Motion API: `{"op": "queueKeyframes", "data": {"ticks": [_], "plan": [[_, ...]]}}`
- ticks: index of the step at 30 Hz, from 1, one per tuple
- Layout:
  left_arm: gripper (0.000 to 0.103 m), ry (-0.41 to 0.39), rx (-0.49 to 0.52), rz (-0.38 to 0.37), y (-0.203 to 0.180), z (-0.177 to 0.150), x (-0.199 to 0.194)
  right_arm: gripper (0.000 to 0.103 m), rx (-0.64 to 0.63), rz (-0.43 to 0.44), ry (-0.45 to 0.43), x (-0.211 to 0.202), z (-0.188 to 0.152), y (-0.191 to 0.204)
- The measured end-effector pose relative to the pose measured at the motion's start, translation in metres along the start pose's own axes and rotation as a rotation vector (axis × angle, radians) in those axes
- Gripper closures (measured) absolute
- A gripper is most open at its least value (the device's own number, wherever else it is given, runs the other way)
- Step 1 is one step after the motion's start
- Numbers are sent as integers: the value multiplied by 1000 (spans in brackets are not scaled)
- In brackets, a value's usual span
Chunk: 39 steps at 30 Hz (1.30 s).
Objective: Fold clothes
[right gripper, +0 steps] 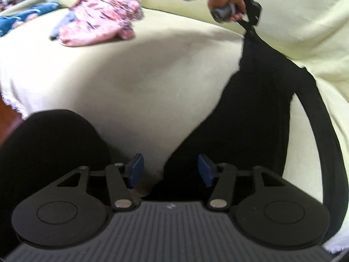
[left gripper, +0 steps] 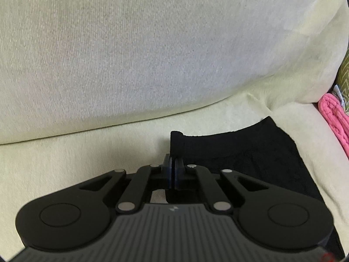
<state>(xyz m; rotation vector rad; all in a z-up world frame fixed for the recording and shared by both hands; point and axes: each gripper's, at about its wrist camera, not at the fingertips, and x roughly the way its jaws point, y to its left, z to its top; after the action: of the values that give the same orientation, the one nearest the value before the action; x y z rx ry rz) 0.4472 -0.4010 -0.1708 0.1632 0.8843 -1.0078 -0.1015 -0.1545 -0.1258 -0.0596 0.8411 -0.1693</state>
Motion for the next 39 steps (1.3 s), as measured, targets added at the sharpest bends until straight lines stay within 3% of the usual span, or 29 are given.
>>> {"op": "queueKeyframes", "data": {"ticks": [5, 8, 10, 27, 33, 39], "plan": [[103, -1, 7, -7, 1, 1, 3, 53, -11, -64, -31, 4, -3, 7], [103, 9, 22, -10, 1, -1, 8, 79, 8, -76, -25, -2, -3, -2], [103, 16, 28, -12, 4, -3, 9, 103, 18, -103, -16, -4, -4, -10], [103, -75, -76, -134, 3, 13, -34, 103, 215, -76, -97, -66, -14, -99], [103, -58, -71, -81, -21, 24, -45, 103, 286, -48, -151, -92, -26, -140], [103, -69, -43, -59, -70, 43, -56, 103, 380, -46, -207, -127, -47, -190]]}}
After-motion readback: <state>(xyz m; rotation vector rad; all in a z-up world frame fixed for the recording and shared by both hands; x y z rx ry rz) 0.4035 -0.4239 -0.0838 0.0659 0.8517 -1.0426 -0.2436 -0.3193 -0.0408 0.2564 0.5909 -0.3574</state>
